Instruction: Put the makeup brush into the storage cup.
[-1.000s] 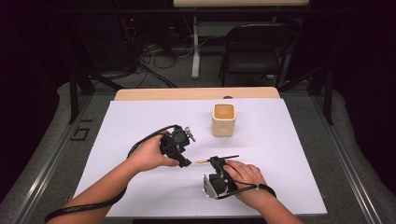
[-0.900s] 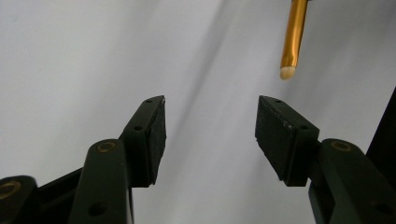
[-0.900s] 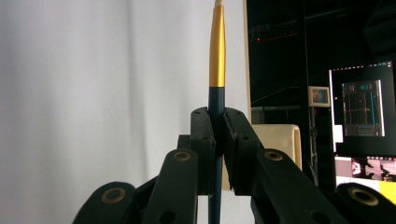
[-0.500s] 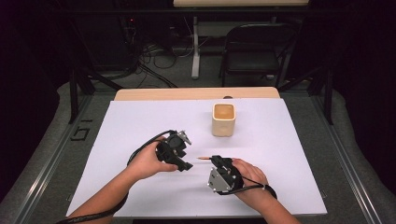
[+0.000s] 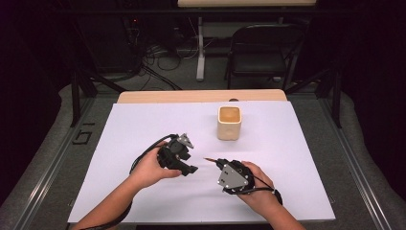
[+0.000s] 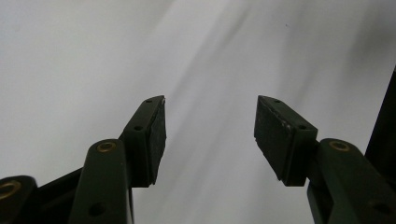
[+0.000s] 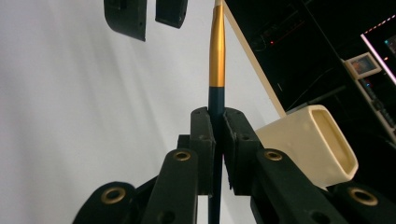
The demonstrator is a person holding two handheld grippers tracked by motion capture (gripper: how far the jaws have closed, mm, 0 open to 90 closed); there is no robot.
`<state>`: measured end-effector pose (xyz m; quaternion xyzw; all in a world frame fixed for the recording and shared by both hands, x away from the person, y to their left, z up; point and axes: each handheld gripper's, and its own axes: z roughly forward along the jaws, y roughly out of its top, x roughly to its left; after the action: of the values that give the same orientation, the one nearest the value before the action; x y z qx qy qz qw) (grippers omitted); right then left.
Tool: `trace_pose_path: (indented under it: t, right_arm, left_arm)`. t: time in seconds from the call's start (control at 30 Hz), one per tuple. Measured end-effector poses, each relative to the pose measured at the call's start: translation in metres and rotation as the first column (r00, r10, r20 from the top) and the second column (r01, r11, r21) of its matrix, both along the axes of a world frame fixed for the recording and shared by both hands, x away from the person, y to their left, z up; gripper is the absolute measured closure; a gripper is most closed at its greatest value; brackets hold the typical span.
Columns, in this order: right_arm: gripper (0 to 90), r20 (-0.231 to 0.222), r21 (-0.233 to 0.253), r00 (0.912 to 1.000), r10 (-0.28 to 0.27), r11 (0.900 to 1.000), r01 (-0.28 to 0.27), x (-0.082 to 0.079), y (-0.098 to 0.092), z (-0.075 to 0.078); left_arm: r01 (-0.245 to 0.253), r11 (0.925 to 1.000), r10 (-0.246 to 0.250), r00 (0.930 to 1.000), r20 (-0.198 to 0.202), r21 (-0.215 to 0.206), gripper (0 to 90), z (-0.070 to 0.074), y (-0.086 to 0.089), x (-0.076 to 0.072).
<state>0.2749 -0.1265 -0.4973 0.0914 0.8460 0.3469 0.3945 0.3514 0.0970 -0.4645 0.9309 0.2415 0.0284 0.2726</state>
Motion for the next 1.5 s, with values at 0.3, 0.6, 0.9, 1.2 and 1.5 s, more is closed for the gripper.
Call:
trace_pose_path:
  t: [0.3, 0.6, 0.9, 1.2, 1.5]
  right_arm:
    - [83.3, -0.104, 0.159, 0.9946, -0.005, 0.987, 0.022, 0.006, -0.007, 0.005]
    - [83.4, -0.194, 0.302, 0.9810, 0.008, 0.952, 0.052, 0.012, -0.010, 0.007]
    - [83.5, -0.221, 0.340, 0.9753, 0.011, 0.938, 0.066, 0.015, -0.010, 0.007]
    - [83.5, -0.254, 0.438, 0.9664, 0.038, 0.895, 0.080, 0.020, -0.010, 0.011]
    - [83.5, -0.283, 0.541, 0.9575, 0.055, 0.833, 0.112, 0.023, -0.010, 0.015]
  left_arm:
    - [-0.011, 0.9991, 0.012, 0.9997, 0.023, -0.040, 44.8, -0.002, -0.002, -0.007]
    - [-0.024, 0.9929, 0.028, 0.9990, 0.035, -0.116, 46.5, -0.001, -0.001, -0.012]
    - [-0.039, 0.9893, 0.044, 0.9986, 0.029, -0.140, 46.5, -0.007, 0.002, -0.012]
    - [-0.065, 0.9686, 0.071, 0.9973, 0.017, -0.240, 49.4, -0.006, 0.009, -0.014]
    - [-0.076, 0.9499, 0.088, 0.9959, 0.024, -0.303, 50.7, -0.004, 0.014, -0.018]
